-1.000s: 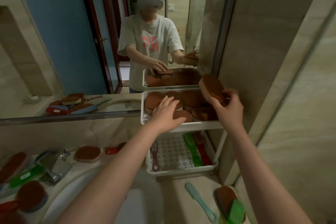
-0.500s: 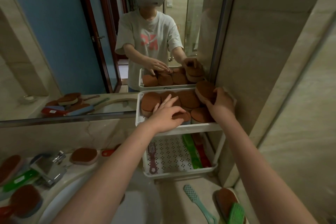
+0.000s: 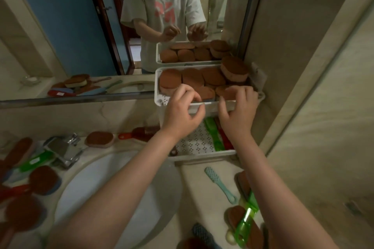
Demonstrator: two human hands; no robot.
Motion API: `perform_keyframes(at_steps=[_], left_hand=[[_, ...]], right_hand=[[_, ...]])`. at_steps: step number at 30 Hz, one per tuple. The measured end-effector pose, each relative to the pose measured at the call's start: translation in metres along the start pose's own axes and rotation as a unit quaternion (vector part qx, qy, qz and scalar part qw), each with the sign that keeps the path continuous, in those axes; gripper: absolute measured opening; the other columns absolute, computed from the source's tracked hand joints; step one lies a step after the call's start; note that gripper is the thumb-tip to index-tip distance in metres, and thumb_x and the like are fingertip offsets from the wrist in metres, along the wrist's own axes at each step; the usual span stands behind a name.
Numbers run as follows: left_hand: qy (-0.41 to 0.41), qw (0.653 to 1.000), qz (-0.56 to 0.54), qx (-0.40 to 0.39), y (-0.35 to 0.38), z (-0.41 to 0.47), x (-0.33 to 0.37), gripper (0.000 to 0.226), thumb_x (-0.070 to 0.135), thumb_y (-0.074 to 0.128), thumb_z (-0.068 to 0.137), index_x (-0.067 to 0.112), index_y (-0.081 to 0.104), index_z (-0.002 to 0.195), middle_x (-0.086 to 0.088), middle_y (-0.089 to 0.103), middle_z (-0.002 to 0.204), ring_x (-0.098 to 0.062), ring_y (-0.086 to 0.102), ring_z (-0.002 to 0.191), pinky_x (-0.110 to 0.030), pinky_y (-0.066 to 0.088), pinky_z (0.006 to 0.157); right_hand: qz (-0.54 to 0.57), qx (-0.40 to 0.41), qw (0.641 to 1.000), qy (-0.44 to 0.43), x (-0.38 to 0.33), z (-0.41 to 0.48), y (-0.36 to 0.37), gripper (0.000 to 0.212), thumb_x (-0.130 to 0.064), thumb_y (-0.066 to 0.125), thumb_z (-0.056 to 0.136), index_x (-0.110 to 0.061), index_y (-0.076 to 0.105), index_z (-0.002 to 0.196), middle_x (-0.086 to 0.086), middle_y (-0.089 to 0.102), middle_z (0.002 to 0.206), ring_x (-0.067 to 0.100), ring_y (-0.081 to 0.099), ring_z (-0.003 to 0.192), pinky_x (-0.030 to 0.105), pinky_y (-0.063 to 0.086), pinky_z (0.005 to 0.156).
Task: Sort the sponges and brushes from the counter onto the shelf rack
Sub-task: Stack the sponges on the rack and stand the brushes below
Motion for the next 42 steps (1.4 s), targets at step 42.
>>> perform_keyframes(at_steps=[42], left_hand=[[-0.519,0.804,-0.045,-0.285,0.043,-0.209,-0.105,0.018,0.018,0.058,0.089,0.009,0.064,0.104,-0.007,0.064,0.11,-0.016,0.056,0.095,-0.023,0.042,0.082]], right_hand=[[-0.104,-0.55,0.779,0.284,0.081,-0.205,0.105,0.032,-0.039,0.063,0.084,-0.011,0.063,0.097,0.008,0.066,0.097,0.026,0.063,0.088,0.03,0.044,0.065]])
Point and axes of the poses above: each hand's wrist, its own z-axis towards the middle knuckle, its own y-axis out of the palm, x = y × z, the point moved 3 cm from there along z, towards the middle knuckle
